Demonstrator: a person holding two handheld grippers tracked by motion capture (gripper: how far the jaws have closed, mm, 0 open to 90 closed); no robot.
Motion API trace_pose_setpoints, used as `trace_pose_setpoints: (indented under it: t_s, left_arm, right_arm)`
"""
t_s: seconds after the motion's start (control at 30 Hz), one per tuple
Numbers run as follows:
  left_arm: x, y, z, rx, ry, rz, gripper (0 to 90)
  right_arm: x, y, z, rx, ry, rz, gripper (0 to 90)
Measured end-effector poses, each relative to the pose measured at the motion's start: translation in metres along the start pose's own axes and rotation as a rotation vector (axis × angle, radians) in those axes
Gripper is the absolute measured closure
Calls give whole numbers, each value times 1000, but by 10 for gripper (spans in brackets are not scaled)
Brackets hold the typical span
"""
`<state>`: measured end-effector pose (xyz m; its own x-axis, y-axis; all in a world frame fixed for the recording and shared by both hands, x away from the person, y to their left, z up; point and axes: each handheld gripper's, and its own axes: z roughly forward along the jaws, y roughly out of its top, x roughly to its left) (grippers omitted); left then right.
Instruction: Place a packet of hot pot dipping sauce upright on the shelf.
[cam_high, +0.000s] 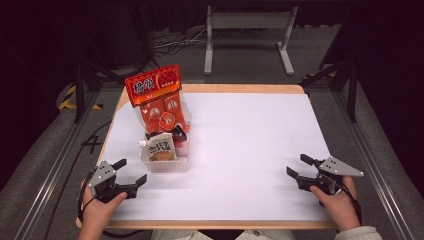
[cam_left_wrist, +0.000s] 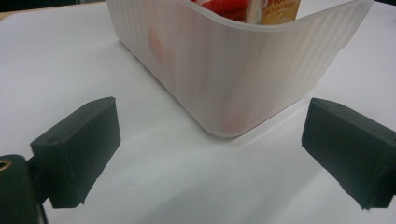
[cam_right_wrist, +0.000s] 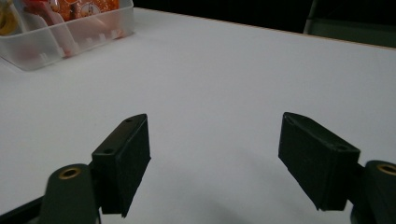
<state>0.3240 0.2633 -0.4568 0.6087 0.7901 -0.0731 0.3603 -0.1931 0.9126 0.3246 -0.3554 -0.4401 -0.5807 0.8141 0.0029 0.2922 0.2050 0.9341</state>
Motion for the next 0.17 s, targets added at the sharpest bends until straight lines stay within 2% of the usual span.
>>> trace_pose_setpoints:
  t_s: [0.17]
  left_arm:
    - [1, 0, 0, -3, 3, -6, 54]
  right_arm:
    - [0, 0, 0, 7, 6, -1, 267]
